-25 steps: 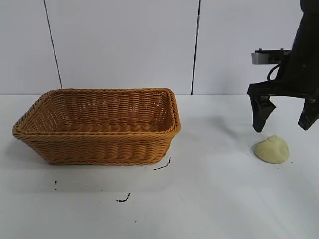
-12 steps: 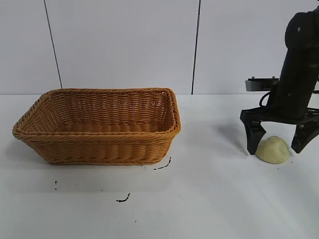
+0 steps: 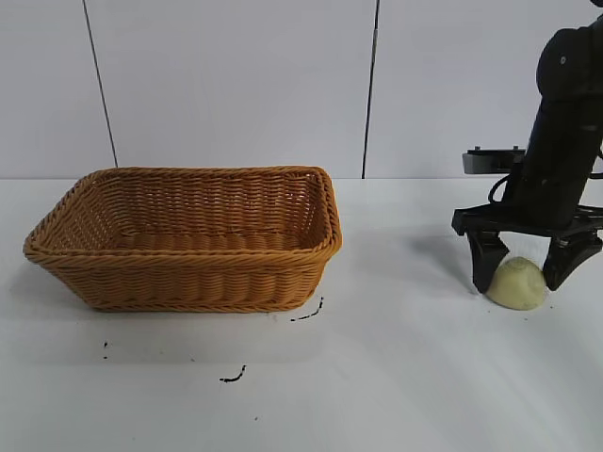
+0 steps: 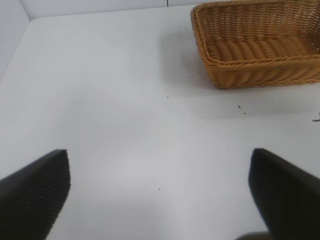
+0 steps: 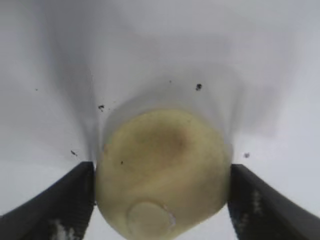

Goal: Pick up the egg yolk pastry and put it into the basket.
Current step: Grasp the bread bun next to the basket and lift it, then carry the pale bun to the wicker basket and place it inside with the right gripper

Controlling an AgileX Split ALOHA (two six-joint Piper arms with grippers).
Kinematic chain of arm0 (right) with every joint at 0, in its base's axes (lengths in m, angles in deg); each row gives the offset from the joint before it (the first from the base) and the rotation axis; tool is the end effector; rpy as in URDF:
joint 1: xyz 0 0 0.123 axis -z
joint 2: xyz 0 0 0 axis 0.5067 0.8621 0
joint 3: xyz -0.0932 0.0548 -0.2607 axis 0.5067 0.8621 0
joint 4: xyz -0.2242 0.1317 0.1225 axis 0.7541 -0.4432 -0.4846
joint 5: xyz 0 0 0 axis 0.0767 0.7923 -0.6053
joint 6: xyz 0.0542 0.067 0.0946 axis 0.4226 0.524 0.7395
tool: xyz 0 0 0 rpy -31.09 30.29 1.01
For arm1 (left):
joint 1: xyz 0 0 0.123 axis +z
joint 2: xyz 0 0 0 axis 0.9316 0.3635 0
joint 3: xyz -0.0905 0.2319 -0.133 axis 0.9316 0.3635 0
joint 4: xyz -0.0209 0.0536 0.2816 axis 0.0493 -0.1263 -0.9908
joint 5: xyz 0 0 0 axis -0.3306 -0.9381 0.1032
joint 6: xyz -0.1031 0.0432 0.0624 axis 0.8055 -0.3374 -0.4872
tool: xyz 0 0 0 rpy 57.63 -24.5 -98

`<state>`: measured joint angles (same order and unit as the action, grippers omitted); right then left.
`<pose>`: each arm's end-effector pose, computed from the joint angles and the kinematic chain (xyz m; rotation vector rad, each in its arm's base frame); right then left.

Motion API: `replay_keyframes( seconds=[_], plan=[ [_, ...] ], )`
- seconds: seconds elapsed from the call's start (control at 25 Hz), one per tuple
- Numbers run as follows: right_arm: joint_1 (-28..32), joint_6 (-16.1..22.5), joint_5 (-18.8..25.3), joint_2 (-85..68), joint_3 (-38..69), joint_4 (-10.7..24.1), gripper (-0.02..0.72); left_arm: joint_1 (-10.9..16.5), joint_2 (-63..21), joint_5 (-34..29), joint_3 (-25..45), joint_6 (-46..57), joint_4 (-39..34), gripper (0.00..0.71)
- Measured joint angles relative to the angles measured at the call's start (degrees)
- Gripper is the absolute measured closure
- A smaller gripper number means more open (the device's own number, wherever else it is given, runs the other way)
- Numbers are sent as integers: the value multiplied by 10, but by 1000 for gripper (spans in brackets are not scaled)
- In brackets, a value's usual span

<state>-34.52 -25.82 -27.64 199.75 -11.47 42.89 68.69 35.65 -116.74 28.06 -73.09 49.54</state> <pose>0.4419 0.0329 0.0459 -0.1788 3.0291 0.0191 0.0612 0.0000 0.2780 0.0829 2.0418 0.0507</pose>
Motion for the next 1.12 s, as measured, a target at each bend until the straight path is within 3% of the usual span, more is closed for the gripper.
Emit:
replay_keyframes(
  seconds=[0.12, 0.24, 0.36, 0.64, 0.88, 1.12],
  plan=[
    [0, 0, 0, 0, 0, 0, 421, 0, 0, 0, 0, 0, 0, 14],
    [0, 0, 6, 0, -2, 0, 468, 0, 0, 0, 0, 0, 0, 14],
    [0, 0, 44, 1, -24, 0, 480, 0, 0, 0, 0, 0, 0, 14],
    [0, 0, 213, 3, -179, 0, 480, 0, 0, 0, 0, 0, 0, 14],
    [-3, 4, 226, -10, -295, 0, 480, 0, 0, 0, 0, 0, 0, 14],
    [-4, 12, 228, -21, -344, -4, 480, 0, 0, 0, 0, 0, 0, 14]
  ],
)
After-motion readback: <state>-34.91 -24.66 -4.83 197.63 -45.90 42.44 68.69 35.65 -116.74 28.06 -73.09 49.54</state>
